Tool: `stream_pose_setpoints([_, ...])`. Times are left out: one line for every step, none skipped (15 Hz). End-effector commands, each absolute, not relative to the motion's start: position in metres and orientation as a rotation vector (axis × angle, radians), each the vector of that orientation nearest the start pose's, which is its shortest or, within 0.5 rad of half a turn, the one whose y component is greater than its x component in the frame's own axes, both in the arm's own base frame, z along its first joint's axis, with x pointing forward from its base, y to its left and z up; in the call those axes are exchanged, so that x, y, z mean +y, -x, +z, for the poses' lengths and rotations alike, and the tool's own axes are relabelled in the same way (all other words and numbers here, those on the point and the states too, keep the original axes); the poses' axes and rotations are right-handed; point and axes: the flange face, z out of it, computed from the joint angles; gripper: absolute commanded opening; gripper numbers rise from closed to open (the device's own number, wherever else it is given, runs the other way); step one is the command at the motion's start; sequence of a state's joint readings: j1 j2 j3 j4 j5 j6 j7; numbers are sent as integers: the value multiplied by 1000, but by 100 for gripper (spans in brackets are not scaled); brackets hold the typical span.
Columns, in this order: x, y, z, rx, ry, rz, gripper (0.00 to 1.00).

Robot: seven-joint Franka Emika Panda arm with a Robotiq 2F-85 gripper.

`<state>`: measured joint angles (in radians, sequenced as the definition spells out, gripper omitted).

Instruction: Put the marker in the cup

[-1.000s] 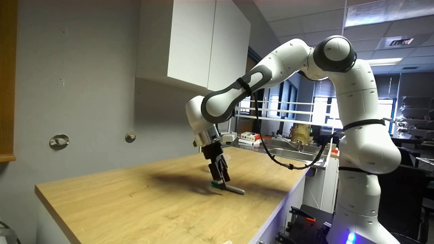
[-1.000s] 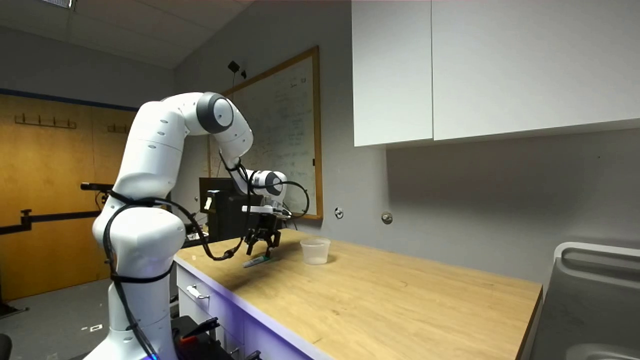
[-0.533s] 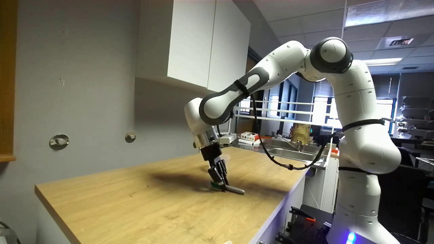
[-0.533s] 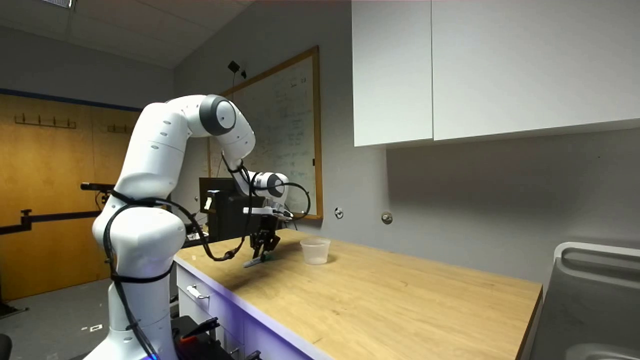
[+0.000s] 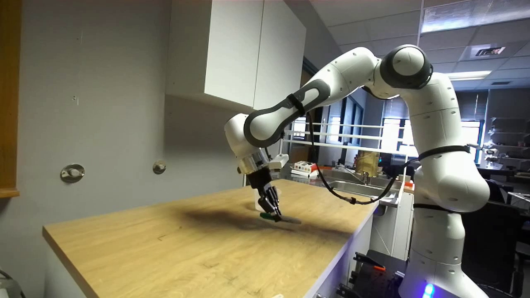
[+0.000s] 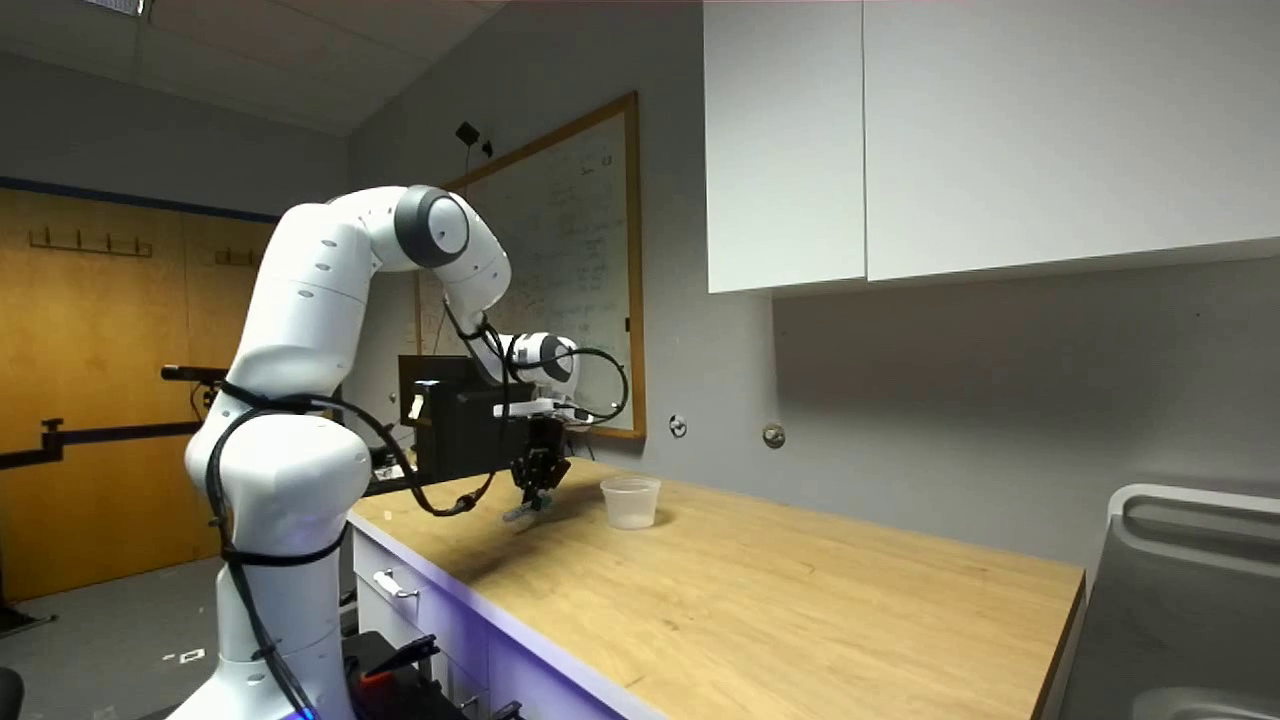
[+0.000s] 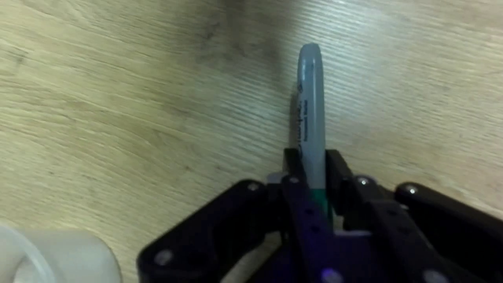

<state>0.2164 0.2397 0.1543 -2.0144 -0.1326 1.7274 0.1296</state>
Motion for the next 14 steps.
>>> stream_pose_setpoints([164, -486, 367, -468, 3368, 695, 6])
stream_pose_setpoints([158, -484, 385, -431, 3431, 612, 6])
stream_pose_setpoints([152, -485, 401, -389, 3461, 557, 6])
stream_pose_setpoints([145, -486, 420, -315, 3492, 475, 6])
stream_pose_setpoints([139, -487, 435, -261, 3500, 415, 6])
stream_pose_setpoints([131, -488, 454, -201, 3493, 311, 6])
stream_pose_setpoints([123, -490, 467, -157, 3479, 232, 6])
stream_pose_setpoints([112, -495, 479, -108, 3481, 154, 6])
stream_pose_setpoints([98, -503, 489, -48, 3462, 84, 6])
stream_pose_setpoints([82, -510, 499, 14, 3434, 27, 6])
stream_pose_setpoints([68, -519, 502, 63, 3421, -19, 6])
stream_pose_setpoints([53, -528, 506, 125, 3398, -66, 6])
stream_pose_setpoints([40, -538, 506, 184, 3383, -100, 6])
stream_pose_setpoints([28, -548, 505, 253, 3363, -125, 6])
